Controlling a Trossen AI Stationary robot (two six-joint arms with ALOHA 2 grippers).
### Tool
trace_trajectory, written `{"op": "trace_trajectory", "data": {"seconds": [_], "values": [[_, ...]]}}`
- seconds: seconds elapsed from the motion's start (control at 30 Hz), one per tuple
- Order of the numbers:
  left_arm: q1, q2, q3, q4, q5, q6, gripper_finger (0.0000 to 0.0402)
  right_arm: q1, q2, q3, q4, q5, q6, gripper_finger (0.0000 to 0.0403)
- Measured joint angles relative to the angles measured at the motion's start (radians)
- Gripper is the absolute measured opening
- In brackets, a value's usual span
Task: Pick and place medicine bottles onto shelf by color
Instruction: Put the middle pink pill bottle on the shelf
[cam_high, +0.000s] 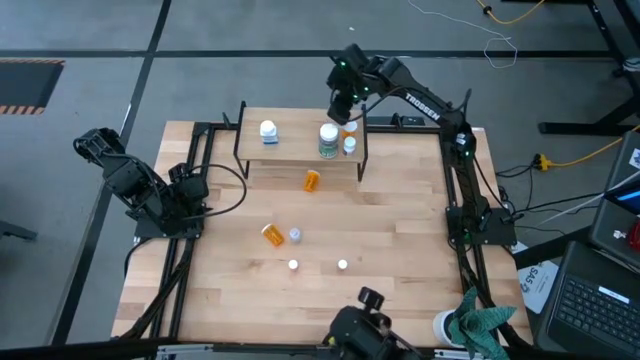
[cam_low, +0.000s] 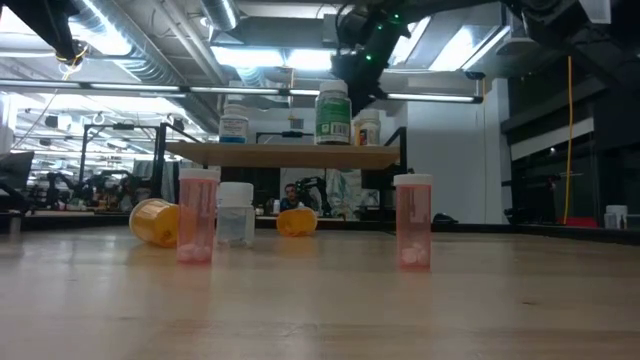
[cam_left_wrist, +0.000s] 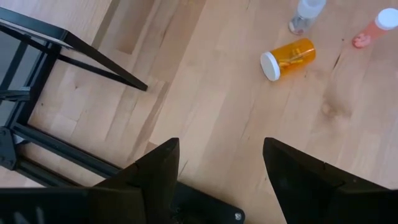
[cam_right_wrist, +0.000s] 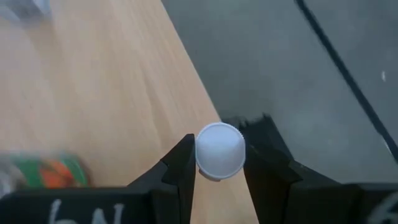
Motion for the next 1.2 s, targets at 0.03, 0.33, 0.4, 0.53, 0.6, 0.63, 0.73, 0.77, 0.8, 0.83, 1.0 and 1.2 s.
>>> {"op": "trace_trajectory", "data": {"seconds": [0.03, 0.33, 0.4, 0.53, 0.6, 0.63, 0.73, 0.77, 0.8, 0.83, 1.0, 1.2], "values": [[0.0, 0.0, 0.0, 0.0, 0.0, 0.0, 0.0228, -0.003, 0.0, 0.0, -0.032, 0.005, 0.0, 0.0117], [0.0, 0.0, 0.0, 0.013, 0.0, -0.001, 0.0228, -0.004, 0.002, 0.0, -0.069, 0.0, 0.031, 0.0117], [0.0, 0.0, 0.0, 0.015, 0.0, -0.001, 0.0228, -0.005, 0.002, -0.003, -0.07, -0.027, 0.041, 0.0117], [0.0, 0.0, 0.0, 0.014, 0.0, -0.001, 0.0228, 0.001, 0.002, -0.005, -0.071, -0.051, 0.053, 0.0117], [0.0, 0.0, 0.0, 0.014, 0.0, -0.001, 0.0228, 0.004, 0.002, -0.005, -0.071, -0.053, 0.053, 0.0117], [0.0, 0.0, 0.0, 0.014, 0.0, -0.004, 0.0228, 0.007, 0.002, -0.005, -0.07, -0.053, 0.053, 0.0117], [0.0, 0.0, 0.0, 0.014, 0.0, -0.009, 0.0228, 0.01, 0.002, -0.005, -0.036, -0.053, 0.053, 0.0117], [0.0, 0.0, 0.0, 0.014, 0.0, -0.009, 0.0228, 0.01, 0.002, -0.005, -0.021, -0.053, 0.053, 0.0117], [0.0, 0.0, 0.0, 0.014, 0.0, -0.009, 0.0228, 0.01, 0.002, -0.005, -0.009, -0.053, 0.055, 0.0117], [0.0, 0.0, 0.0, 0.014, 0.0, -0.009, 0.0228, 0.01, 0.002, -0.005, 0.003, -0.06, 0.058, 0.0117], [0.0, 0.0, 0.0, 0.014, 0.0, -0.009, 0.0228, 0.021, 0.004, -0.005, 0.065, -0.128, 0.079, 0.0117], [0.0, 0.0, 0.0, 0.014, -0.001, -0.01, 0.0228, 0.029, 0.004, -0.005, 0.06, -0.062, 0.053, 0.0117]]}}
